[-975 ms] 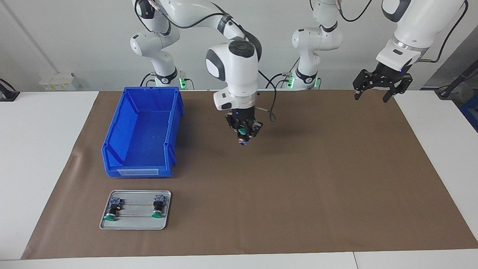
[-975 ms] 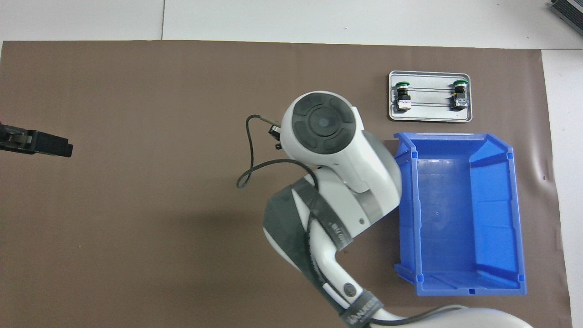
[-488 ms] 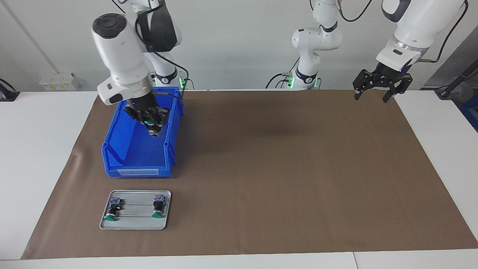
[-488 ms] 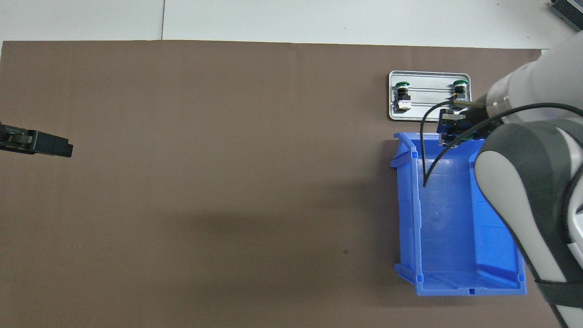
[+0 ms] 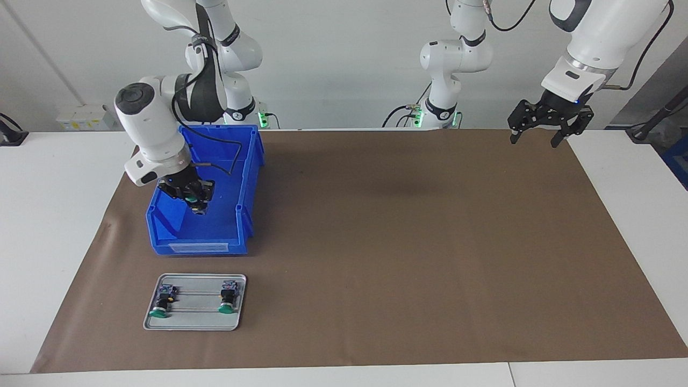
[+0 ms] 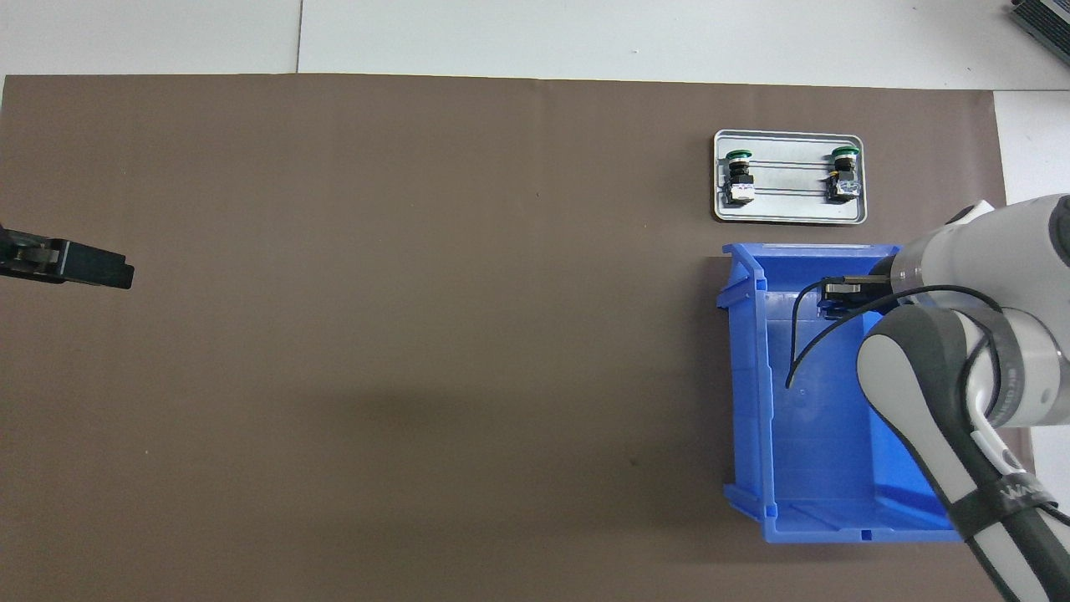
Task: Place and press button with both arms
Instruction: 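Lower the button into the blue bin and open the right gripper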
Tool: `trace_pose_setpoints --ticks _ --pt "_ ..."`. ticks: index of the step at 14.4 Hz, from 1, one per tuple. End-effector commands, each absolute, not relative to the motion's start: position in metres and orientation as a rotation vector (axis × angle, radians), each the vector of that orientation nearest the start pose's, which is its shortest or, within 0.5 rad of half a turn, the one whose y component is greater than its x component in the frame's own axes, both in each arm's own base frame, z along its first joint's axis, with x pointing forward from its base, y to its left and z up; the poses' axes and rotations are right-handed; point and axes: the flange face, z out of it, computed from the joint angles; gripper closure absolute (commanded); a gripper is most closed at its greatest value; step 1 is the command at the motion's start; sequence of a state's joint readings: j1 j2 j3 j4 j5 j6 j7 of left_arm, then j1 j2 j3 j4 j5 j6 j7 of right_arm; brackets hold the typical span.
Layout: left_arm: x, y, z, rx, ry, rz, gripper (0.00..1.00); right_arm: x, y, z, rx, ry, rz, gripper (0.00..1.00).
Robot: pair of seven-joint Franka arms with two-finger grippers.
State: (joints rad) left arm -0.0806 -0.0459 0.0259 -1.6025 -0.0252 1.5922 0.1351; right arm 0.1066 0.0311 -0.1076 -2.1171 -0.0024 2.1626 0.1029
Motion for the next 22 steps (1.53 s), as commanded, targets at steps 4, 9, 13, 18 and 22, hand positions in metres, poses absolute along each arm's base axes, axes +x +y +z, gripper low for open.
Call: trace_pose_setpoints --ticks 4,9,13,18,22 --pt "0.535 -0.028 0.636 -3.151 0.29 -0.067 0.0 0.536 -0.005 0.351 -3.071 0.253 -0.105 1.0" --pt "0.535 -0.028 0.636 -3.151 0.29 -0.067 0.0 0.53 -0.006 0.319 -3.079 0.256 -0.114 1.0" --pt "0.535 -0.028 0.636 -3.151 0.29 -0.067 0.0 0.53 -0.006 0.32 -3.079 0.26 -0.109 0.0" --pt "0.535 -0.028 0.636 -3.151 0.29 -0.067 0.0 0.548 -0.005 0.404 -3.059 0.247 -0.151 0.0" --pt "0.535 -0.028 0.636 -3.151 0.29 -0.067 0.0 0.559 -0.012 0.504 -3.068 0.235 -0.169 0.0"
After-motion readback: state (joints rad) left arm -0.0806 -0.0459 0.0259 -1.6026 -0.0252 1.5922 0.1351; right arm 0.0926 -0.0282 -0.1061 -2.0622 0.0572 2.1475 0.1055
